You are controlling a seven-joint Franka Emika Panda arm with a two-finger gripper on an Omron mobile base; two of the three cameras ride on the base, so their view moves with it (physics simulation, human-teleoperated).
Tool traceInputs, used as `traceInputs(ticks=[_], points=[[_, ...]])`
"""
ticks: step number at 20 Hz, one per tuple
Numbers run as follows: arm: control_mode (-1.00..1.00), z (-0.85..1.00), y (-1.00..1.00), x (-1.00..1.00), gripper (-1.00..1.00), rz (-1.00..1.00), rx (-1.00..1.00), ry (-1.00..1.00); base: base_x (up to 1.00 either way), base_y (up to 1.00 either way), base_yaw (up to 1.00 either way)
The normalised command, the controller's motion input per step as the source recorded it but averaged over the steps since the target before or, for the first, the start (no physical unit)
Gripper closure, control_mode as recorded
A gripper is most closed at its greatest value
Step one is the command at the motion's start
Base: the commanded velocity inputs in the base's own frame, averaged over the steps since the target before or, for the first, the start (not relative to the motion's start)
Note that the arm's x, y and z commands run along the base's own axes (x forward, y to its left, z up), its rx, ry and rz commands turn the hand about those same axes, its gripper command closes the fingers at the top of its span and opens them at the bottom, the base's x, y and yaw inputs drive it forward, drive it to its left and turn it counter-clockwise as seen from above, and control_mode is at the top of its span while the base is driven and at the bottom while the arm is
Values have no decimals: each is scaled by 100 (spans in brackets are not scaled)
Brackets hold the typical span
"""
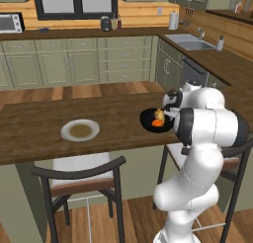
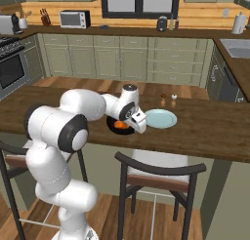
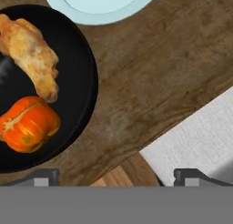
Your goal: Pick the chicken drumstick and squash from their plates and place them in the bowl. Then put the bowl in the fridge.
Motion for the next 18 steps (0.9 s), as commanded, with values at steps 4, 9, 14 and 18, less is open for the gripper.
traceInputs(ticks=[4,9,14,18], points=[[-100,0,-2,30,-100,7,2,0,0,0,0],[-100,-12,-1,55,-100,4,1,0,0,0,0],[-100,-40,0,42,-100,1,7,4,0,0,0],[-100,-37,0,43,-100,0,11,5,0,0,0]])
